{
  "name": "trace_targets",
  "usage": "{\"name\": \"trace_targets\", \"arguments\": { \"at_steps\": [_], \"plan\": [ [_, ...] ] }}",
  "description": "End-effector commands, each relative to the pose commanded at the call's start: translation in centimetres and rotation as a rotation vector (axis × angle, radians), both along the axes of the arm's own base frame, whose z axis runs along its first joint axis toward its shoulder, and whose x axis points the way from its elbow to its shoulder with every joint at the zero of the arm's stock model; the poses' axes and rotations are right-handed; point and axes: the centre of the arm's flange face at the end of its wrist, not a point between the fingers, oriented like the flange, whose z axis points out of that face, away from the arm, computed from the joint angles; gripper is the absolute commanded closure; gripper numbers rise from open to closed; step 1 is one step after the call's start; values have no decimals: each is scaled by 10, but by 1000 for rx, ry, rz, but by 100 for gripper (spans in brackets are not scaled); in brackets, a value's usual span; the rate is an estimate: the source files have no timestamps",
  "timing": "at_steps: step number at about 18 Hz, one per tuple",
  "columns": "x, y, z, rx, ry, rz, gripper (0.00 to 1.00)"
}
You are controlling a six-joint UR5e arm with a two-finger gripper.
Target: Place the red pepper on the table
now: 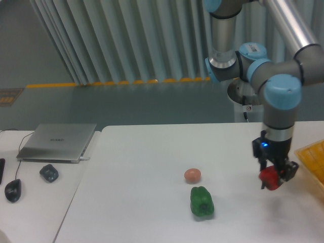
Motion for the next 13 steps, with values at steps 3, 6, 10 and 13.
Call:
{"name": "trace_targets", "arguments": {
  "at_steps": [3, 6, 10, 13],
  "plan": [
    [20, 9, -10, -52, 32, -29, 56],
    [38, 18, -15, -67, 32, -59, 56],
    [67, 28, -28, -86, 20, -103, 56],
    [82, 35, -31, -88, 17, -109, 56]
  ]
}}
